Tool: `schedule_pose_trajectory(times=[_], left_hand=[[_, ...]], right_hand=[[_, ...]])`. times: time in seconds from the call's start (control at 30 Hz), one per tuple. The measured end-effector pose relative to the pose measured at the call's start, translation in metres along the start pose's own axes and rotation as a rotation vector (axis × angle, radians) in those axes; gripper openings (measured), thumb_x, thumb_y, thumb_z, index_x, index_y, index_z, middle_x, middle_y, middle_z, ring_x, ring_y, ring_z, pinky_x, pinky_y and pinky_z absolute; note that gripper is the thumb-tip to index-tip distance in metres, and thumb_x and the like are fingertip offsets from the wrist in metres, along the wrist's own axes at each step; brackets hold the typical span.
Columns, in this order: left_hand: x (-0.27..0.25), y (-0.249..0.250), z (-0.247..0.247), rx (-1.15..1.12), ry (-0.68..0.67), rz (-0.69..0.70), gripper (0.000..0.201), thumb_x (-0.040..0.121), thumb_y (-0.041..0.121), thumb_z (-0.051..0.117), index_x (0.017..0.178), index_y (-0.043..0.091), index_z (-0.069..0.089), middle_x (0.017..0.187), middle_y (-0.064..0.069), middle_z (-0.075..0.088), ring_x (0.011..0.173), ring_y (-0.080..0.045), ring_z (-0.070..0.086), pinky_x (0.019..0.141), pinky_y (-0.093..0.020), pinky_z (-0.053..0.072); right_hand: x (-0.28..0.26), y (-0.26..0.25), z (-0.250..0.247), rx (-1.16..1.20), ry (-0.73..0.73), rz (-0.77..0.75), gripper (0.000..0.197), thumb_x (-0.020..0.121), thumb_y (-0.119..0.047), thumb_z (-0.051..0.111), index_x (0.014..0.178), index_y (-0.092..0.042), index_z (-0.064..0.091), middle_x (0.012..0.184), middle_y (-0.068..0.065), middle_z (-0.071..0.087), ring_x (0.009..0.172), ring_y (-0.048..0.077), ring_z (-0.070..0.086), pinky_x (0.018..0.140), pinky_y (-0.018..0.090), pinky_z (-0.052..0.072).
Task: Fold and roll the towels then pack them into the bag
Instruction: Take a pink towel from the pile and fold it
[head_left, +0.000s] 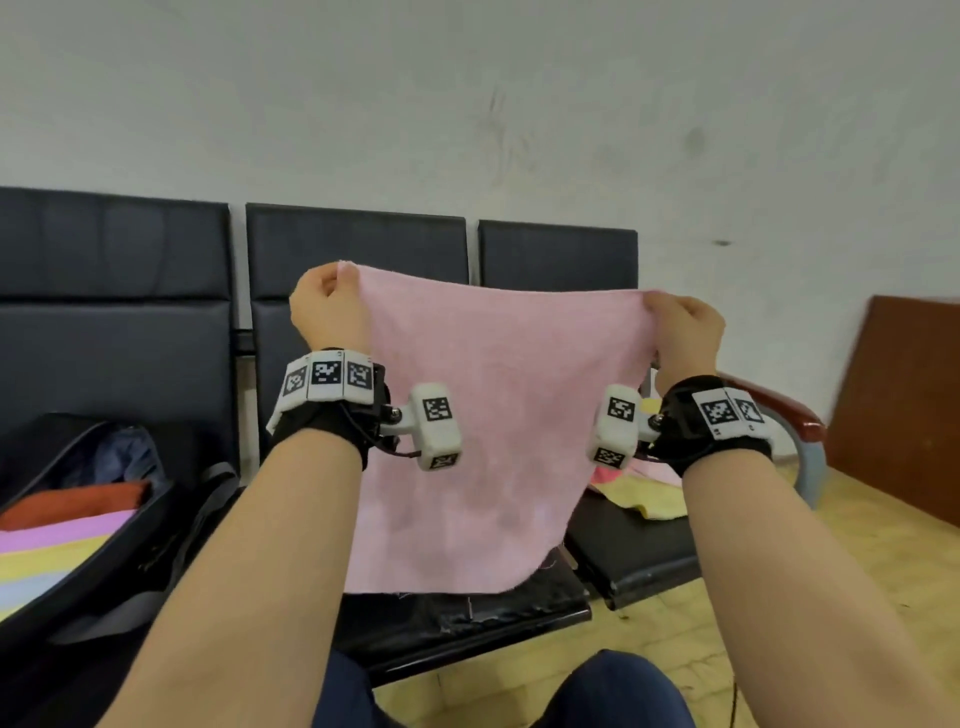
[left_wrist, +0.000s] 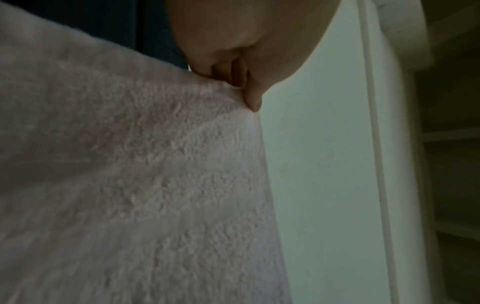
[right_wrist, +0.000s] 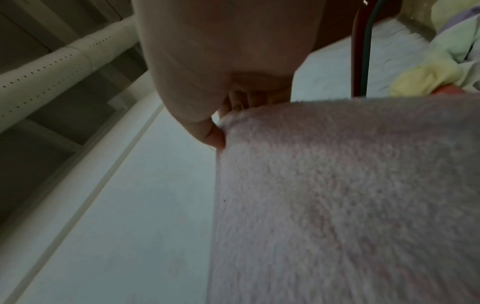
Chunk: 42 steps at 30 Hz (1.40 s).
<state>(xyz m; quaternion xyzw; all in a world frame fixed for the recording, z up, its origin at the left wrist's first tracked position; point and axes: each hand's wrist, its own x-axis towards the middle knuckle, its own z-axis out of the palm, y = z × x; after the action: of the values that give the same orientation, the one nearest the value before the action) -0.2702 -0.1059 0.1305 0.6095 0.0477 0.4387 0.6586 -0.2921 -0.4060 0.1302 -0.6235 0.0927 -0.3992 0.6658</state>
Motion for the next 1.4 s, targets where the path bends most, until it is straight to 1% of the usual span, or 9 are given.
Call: schedule_pose_trajectory(times=[0.17,0.27,0.37,0.47,0.57,0.77,0.87,1.17,1.4], left_hand=[[0.009,0.004,-0.007,0.041,-0.03,-0.012,0.028,0.094,0.024,0.054,0.106,0.005,0.069,0.099,-0.005,0.067,0.088,-0.014,0.056,0.084,-0.024,0.046],[0.01,0.002,-0.011,0.082,-0.023,-0.052,0.023,0.092,0.022,0.056,0.095,0.006,0.072,0.089,-0.002,0.065,0.08,-0.016,0.055,0.071,-0.022,0.042],[0.008,0.004,-0.014,0.142,-0.067,-0.156,0.02,0.089,0.02,0.061,0.077,0.006,0.068,0.071,-0.002,0.057,0.067,-0.019,0.052,0.066,-0.024,0.039],[0.007,-0.005,-0.01,0.159,-0.18,-0.256,0.014,0.076,0.023,0.07,0.07,0.01,0.069,0.074,-0.009,0.067,0.083,-0.029,0.065,0.079,-0.03,0.053],[0.002,-0.014,0.001,0.093,-0.271,-0.269,0.012,0.06,0.026,0.07,0.052,0.016,0.068,0.062,-0.006,0.068,0.079,-0.031,0.069,0.081,-0.044,0.058],[-0.042,0.005,0.016,0.026,-0.486,-0.128,0.012,0.061,0.033,0.073,0.063,0.021,0.071,0.077,-0.005,0.073,0.084,-0.027,0.071,0.082,-0.046,0.057],[-0.053,0.008,0.019,0.034,-0.527,-0.07,0.007,0.067,0.028,0.075,0.062,0.024,0.072,0.077,-0.002,0.074,0.083,-0.024,0.071,0.081,-0.047,0.057],[-0.059,0.005,0.024,0.148,-0.532,0.048,0.005,0.08,0.022,0.072,0.077,0.019,0.074,0.074,0.009,0.068,0.076,-0.007,0.063,0.077,-0.027,0.054],[-0.053,-0.002,0.024,0.21,-0.489,0.134,0.009,0.084,0.022,0.069,0.086,0.017,0.076,0.072,0.014,0.065,0.071,0.003,0.059,0.064,-0.007,0.041]], right_hand=[[-0.003,-0.014,-0.007,0.028,-0.028,0.06,0.017,0.078,-0.018,0.072,0.067,-0.011,0.062,0.071,0.0,0.056,0.074,0.019,0.05,0.071,0.028,0.044],[-0.002,-0.014,-0.006,-0.016,-0.016,0.091,0.024,0.077,-0.014,0.073,0.087,0.008,0.068,0.074,0.004,0.056,0.076,0.02,0.05,0.068,0.027,0.042],[-0.005,-0.009,0.001,-0.139,0.019,0.181,0.034,0.073,-0.015,0.074,0.1,0.004,0.066,0.084,0.011,0.058,0.076,0.026,0.052,0.069,0.03,0.044],[-0.008,-0.001,0.011,-0.204,-0.022,0.234,0.045,0.067,-0.013,0.067,0.108,0.004,0.058,0.091,0.017,0.059,0.076,0.03,0.058,0.069,0.038,0.051],[-0.019,0.001,0.026,-0.174,-0.145,0.241,0.024,0.071,-0.007,0.063,0.092,0.004,0.059,0.087,0.019,0.061,0.078,0.032,0.062,0.067,0.039,0.053],[-0.064,-0.003,0.054,-0.088,-0.43,0.195,0.007,0.085,-0.004,0.062,0.081,-0.005,0.056,0.07,0.013,0.059,0.054,0.021,0.06,0.046,0.024,0.05],[-0.08,-0.006,0.063,-0.055,-0.535,0.204,0.006,0.086,-0.007,0.064,0.084,-0.004,0.06,0.071,0.012,0.062,0.052,0.018,0.061,0.053,0.026,0.054],[-0.091,-0.008,0.076,-0.068,-0.63,0.198,0.013,0.086,-0.005,0.062,0.094,0.005,0.067,0.085,0.018,0.067,0.075,0.027,0.063,0.079,0.041,0.057],[-0.09,-0.009,0.077,-0.086,-0.667,0.157,0.017,0.086,-0.005,0.062,0.098,0.004,0.068,0.098,0.025,0.07,0.078,0.026,0.068,0.076,0.037,0.06]])
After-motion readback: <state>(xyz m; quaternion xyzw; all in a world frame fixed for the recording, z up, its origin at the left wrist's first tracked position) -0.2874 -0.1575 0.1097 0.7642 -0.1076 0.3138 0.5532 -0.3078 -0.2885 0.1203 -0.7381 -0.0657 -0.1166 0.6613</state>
